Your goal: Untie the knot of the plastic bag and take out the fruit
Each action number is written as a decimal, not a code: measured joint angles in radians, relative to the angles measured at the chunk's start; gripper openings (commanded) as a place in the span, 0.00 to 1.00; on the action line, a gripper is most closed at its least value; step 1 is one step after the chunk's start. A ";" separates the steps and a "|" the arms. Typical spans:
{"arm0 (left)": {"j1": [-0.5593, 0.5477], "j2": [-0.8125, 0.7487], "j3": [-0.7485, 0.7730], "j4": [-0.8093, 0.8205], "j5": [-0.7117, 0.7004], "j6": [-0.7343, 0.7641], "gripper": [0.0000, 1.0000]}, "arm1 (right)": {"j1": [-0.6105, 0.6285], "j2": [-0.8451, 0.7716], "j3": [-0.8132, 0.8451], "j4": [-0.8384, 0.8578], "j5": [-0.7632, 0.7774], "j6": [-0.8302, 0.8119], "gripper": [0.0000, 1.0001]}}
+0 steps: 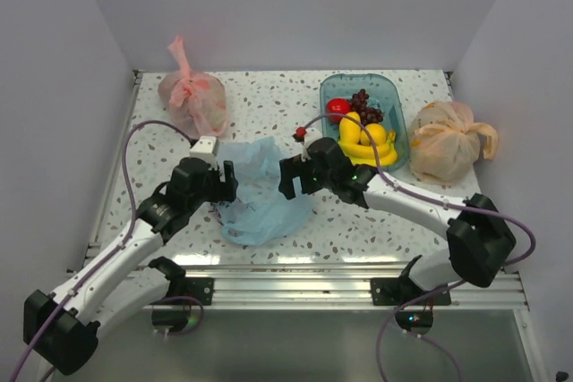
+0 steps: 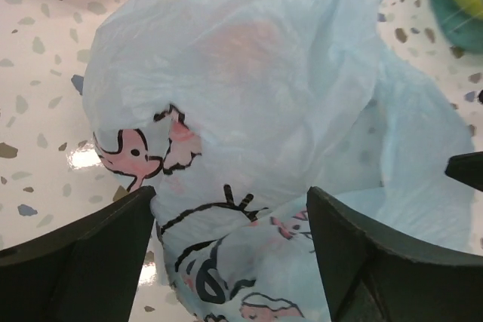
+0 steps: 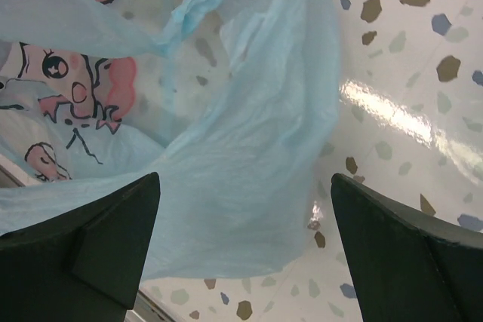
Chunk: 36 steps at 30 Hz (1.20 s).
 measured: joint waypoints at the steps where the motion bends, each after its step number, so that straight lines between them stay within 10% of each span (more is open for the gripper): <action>1: 0.000 -0.018 0.011 -0.010 0.013 -0.002 0.91 | -0.002 -0.023 -0.027 0.010 0.016 0.021 0.99; 14: 0.000 0.198 0.479 -0.137 0.114 0.162 1.00 | -0.003 -0.185 -0.222 0.168 0.089 0.154 0.99; 26: -0.007 0.657 0.560 -0.156 0.065 0.314 0.97 | -0.003 -0.189 -0.267 0.220 0.095 0.169 0.99; 27: -0.009 0.674 0.564 -0.155 0.050 0.319 0.94 | -0.003 -0.189 -0.268 0.226 0.095 0.169 0.99; 32: -0.014 0.738 0.588 -0.154 -0.015 0.319 0.10 | -0.003 -0.167 -0.268 0.255 0.085 0.169 0.99; 36: -0.027 0.732 0.617 -0.158 -0.041 0.323 0.00 | -0.003 -0.126 -0.268 0.267 0.064 0.169 0.99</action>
